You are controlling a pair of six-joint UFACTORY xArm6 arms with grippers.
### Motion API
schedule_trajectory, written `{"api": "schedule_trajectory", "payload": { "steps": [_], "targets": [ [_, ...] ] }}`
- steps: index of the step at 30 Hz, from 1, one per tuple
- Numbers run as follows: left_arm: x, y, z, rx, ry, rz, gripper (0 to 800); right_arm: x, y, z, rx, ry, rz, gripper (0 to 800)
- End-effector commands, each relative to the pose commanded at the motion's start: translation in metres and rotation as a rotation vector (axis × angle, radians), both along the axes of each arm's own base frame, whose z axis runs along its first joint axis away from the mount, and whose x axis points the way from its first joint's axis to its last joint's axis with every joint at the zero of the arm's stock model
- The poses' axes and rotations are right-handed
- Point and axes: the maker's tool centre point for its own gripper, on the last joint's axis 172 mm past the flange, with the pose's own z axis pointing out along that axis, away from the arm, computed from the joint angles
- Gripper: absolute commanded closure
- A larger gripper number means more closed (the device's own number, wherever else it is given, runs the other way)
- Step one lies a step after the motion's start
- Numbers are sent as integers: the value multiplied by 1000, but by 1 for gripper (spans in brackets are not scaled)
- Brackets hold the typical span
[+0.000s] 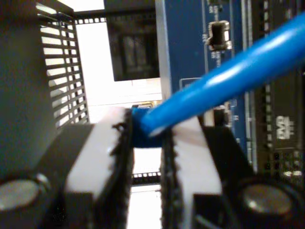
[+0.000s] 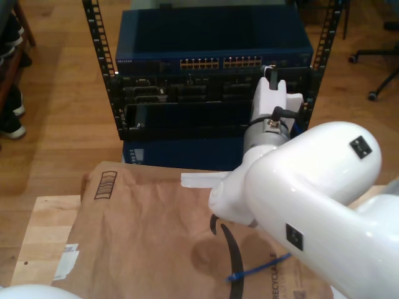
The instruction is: Grab the cable and plug it in
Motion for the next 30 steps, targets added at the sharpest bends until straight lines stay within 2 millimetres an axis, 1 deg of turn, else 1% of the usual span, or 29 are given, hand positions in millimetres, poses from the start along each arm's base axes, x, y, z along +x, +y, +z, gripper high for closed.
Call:
{"api": "schedule_trajectory", "payload": {
  "steps": [2,4,7,13,15,17,21,30],
  "targets": [
    [0,0,0,0,0,2,0,9,4,-3,6,-10,-3,800],
    [0,0,0,2,0,0,0,18,1,-6,12,-14,-15,800],
    [0,0,0,0,0,0,0,27,0,-5,17,-31,-25,800],
    [0,0,0,2,0,0,0,23,-2,-2,9,-45,-34,800],
    [0,0,0,0,0,0,0,21,-2,-5,6,-41,-34,800],
    [0,0,0,2,1,3,0,19,-4,-11,1,-28,-34,800],
    [0,0,0,0,0,0,0,21,-3,-20,-4,-17,-33,800],
    [0,0,0,0,0,0,0,23,-3,-20,-1,-15,-33,800]
  ]
}}
